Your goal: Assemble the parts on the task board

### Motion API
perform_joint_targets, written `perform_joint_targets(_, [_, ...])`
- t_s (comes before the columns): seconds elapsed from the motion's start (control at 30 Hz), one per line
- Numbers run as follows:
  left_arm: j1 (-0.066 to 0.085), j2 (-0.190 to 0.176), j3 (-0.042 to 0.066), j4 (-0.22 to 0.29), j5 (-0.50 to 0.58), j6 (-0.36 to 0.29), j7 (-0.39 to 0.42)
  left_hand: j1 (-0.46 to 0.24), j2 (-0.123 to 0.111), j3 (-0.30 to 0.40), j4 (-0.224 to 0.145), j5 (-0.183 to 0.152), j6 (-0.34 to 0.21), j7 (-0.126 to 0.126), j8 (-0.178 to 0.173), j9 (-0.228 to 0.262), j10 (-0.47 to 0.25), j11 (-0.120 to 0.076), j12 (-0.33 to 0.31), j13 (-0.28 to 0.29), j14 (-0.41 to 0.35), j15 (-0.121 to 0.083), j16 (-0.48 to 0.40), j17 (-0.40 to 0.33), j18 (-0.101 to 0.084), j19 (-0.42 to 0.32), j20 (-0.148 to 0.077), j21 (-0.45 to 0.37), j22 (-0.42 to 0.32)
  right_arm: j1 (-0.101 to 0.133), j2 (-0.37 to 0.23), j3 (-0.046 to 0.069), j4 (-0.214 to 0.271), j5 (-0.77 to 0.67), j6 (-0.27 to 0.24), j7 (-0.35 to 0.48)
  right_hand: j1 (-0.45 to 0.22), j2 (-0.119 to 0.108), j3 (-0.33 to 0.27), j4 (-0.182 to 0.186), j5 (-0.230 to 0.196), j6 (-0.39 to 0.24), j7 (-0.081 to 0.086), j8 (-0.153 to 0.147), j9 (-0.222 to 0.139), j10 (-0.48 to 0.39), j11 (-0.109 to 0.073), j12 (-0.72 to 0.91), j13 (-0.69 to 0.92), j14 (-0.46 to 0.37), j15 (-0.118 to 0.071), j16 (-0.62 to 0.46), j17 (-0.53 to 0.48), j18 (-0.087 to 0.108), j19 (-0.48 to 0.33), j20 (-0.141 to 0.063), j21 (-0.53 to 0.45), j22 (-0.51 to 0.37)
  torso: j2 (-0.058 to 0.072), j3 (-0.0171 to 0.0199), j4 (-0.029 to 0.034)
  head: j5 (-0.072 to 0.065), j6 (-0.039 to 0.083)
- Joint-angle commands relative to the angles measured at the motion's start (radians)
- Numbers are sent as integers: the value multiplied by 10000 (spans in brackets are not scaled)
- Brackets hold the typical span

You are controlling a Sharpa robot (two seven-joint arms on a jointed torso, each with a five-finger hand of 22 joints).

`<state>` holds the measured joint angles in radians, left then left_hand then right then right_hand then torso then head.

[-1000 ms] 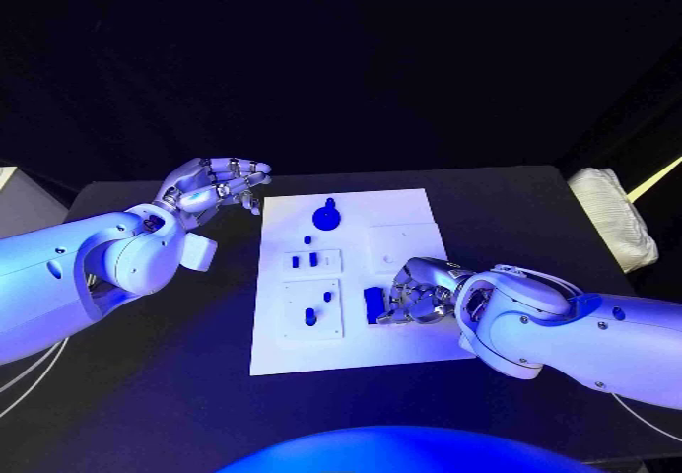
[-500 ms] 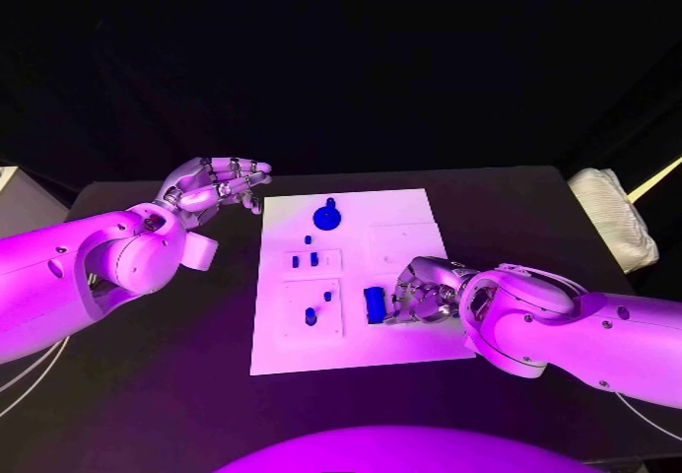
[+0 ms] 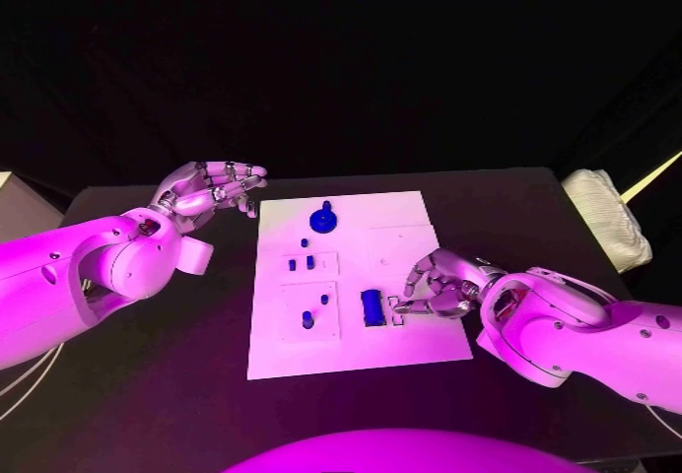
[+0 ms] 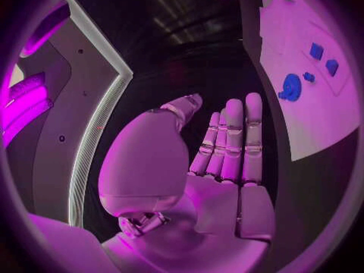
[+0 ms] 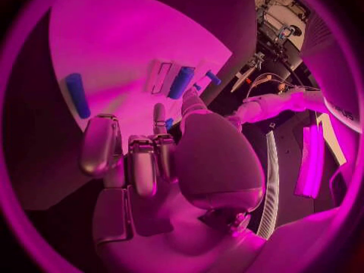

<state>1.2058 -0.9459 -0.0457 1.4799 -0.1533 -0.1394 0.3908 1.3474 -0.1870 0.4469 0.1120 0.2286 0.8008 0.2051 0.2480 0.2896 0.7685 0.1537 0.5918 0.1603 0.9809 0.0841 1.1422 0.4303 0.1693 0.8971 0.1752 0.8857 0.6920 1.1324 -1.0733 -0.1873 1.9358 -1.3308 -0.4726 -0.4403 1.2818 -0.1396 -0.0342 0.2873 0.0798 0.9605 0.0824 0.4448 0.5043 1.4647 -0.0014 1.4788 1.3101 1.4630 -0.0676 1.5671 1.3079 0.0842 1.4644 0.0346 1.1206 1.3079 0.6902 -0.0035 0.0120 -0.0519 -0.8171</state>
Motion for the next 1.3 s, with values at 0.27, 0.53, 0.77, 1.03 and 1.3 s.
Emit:
perform_joint_targets(0.27, [4,71,5,0,-21,39,62,-40,81,-15,30,-18,-46,111,47,16,-75,21,28,-17,-70,-8,-8,-14,145,70,29,-48,-10,182,-1104,-5,-126,-759,-402,-34,284,152,-159,12,554,-76,56,-297,-26,591,120,-188,2032,1078,125,37,2629,-47,-8,138,-190,614,-5,3,-67,-325,176])
perform_joint_targets(0.53, [2,89,5,-10,-1,51,59,-40,81,-15,30,-18,-46,111,47,16,-75,21,28,-17,-70,-8,-8,-14,145,70,29,-48,-10,149,-1525,-78,-207,-1660,-132,-536,647,225,-114,1,1442,112,29,-400,-21,551,99,-267,1994,1078,109,37,2629,-44,-5,141,-206,629,-7,26,-62,-416,260])
perform_joint_targets(0.77, [-1,77,4,6,102,68,62,-45,78,-34,42,-16,-45,107,56,16,-71,19,41,-19,-71,-9,-6,-16,145,73,31,-55,-14,53,-1686,-162,-204,-1877,122,-743,562,210,-184,35,1365,243,7,-387,3,559,84,-249,2003,1078,101,37,2629,-44,0,138,-211,635,-8,21,-68,-427,305])
perform_joint_targets(1.03, [-2,76,4,29,102,84,59,-40,81,-34,42,-14,-45,106,57,17,-71,18,44,-19,-71,-10,-6,-17,146,74,30,-57,-15,-204,-1382,-200,-324,-1726,331,-729,141,339,-388,48,641,455,-62,-383,73,573,31,-226,2013,1078,60,37,2629,-49,23,111,-194,668,-3,-1,-39,-467,274])
perform_joint_targets(1.3, [-2,58,4,38,95,77,51,-40,81,-34,42,-14,-45,106,57,17,-71,18,44,-19,-71,-10,-6,-17,146,74,30,-57,-15,-424,-1102,-208,-452,-1644,441,-742,186,448,-362,34,643,541,-96,-366,95,561,3,-258,1996,1078,40,37,2629,-50,28,97,-193,676,-14,-6,-55,-474,222])
